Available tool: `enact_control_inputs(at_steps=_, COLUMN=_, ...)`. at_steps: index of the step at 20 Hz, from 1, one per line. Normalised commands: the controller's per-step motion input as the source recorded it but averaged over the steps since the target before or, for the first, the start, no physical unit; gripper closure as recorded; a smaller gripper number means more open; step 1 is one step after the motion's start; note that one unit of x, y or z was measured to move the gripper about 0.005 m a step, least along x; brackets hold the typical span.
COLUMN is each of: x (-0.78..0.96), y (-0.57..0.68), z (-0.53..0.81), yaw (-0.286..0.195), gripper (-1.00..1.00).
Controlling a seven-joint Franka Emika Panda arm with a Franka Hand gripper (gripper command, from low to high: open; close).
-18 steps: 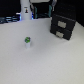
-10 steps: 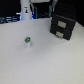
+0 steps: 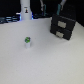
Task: Open the kcup holder, insert the kcup into the holder, and close the kcup holder
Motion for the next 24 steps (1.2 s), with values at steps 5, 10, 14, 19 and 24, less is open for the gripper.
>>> enact_control_inputs(at_steps=5, x=-0.22, y=0.73, z=-0.03, yaw=-0.18, gripper=-1.0)
enact_control_inputs(at_steps=10, x=-0.25, y=0.67, z=-0.12, yaw=-0.195, gripper=-1.0)
enact_control_inputs(at_steps=14, x=-0.24, y=0.58, z=-0.2, yaw=-0.201, gripper=-1.0)
enact_control_inputs(at_steps=19, x=-0.2, y=0.52, z=-0.26, yaw=-0.196, gripper=-1.0)
enact_control_inputs(at_steps=24, x=-0.13, y=0.45, z=-0.27, yaw=-0.178, gripper=-1.0)
